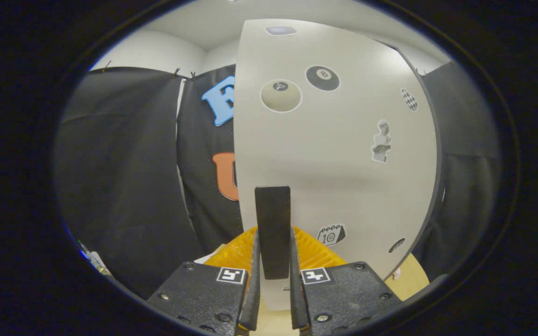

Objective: Open the shoe cabinet door, grab the shoes and put them into the shoe cabinet, then close the shoe cabinet door.

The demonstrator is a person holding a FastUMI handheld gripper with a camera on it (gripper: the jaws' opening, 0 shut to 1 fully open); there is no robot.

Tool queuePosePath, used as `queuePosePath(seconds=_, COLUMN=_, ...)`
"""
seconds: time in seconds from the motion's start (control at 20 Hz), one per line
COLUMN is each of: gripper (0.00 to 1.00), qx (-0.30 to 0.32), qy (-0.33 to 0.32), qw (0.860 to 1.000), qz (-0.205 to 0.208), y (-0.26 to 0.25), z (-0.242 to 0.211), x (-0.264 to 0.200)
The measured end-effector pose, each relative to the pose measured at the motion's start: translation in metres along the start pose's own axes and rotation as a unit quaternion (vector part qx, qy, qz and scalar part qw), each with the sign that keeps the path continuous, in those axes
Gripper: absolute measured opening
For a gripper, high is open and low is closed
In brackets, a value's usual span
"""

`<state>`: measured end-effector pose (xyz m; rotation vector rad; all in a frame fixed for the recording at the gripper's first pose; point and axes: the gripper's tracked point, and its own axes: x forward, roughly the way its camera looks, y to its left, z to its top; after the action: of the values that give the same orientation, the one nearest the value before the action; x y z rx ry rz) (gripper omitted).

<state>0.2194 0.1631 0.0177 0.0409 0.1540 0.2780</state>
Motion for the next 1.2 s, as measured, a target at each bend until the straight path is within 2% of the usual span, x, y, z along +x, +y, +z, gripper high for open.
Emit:
queuePosePath(seconds=0.25, gripper=0.29, qx=0.001, qy=-0.003, qw=0.998, qz=0.061, y=-0.002, z=0.001, x=-0.046)
queuePosePath(seconds=0.8, gripper=0.28, qx=0.000, qy=-0.027, qw=0.995, qz=0.099, y=-0.050, z=-0.006, x=-0.122)
queuePosePath(seconds=1.05, gripper=0.27, qx=-0.002, qy=-0.045, qw=0.996, qz=0.079, y=-0.081, z=-0.009, x=-0.157)
queuePosePath(seconds=1.2, gripper=0.20, qx=-0.004, qy=-0.046, qw=0.997, qz=0.067, y=-0.094, z=-0.013, x=-0.167)
